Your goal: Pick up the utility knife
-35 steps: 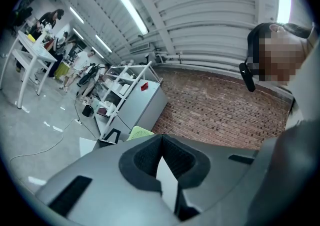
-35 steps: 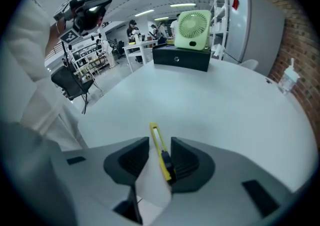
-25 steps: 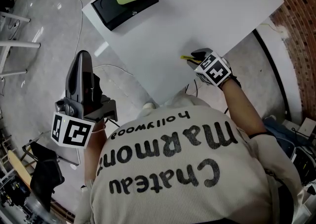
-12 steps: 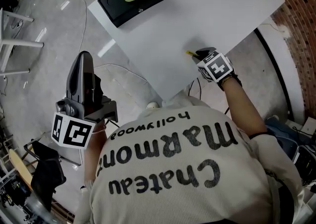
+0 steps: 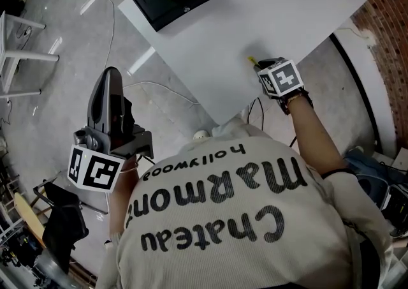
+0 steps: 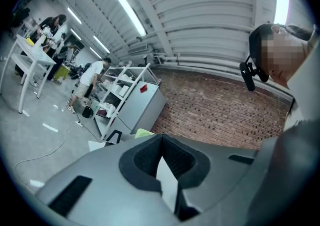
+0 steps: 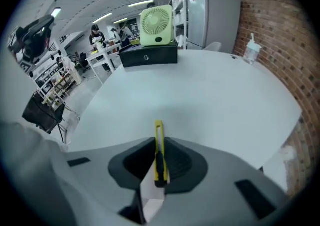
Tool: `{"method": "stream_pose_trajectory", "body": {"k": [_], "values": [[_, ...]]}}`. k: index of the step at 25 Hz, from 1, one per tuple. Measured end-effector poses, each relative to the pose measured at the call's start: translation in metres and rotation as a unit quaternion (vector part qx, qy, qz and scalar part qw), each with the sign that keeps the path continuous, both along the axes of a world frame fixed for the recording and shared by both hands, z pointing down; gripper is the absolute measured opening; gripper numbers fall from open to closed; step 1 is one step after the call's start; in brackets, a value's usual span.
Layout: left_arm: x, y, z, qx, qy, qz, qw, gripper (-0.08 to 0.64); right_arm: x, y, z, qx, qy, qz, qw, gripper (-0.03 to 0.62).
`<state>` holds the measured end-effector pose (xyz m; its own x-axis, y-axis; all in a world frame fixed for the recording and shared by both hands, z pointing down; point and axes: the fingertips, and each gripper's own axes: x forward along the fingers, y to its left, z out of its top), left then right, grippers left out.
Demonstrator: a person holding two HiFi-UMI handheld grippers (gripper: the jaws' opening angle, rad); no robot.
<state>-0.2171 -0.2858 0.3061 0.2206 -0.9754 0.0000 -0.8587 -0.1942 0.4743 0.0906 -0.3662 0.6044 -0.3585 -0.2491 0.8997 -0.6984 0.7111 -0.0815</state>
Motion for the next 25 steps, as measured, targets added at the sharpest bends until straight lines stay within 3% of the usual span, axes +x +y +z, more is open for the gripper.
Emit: {"method": "stream_pose_trajectory", "body": {"k": [12,18,25], "values": [[-0.006,0.012,-0.003,0.005,0.000,0.017,0.9998,0.000,0.003,-0.004,0.000,-0.006,-0.009,0.114,0.993,0.054],[-0.009,0.018,-0.001,0.005,0.004,0.030,0.9995,0.000,0.004,0.007,-0.002,-0.035,-0.064,0.203,0.976,0.054],[-0.010,0.027,-0.007,0.020,0.007,0.056,0.9982,0.000,-0.010,0.043,-0.006,-0.059,-0.112,0.251,0.960,0.054]]}}
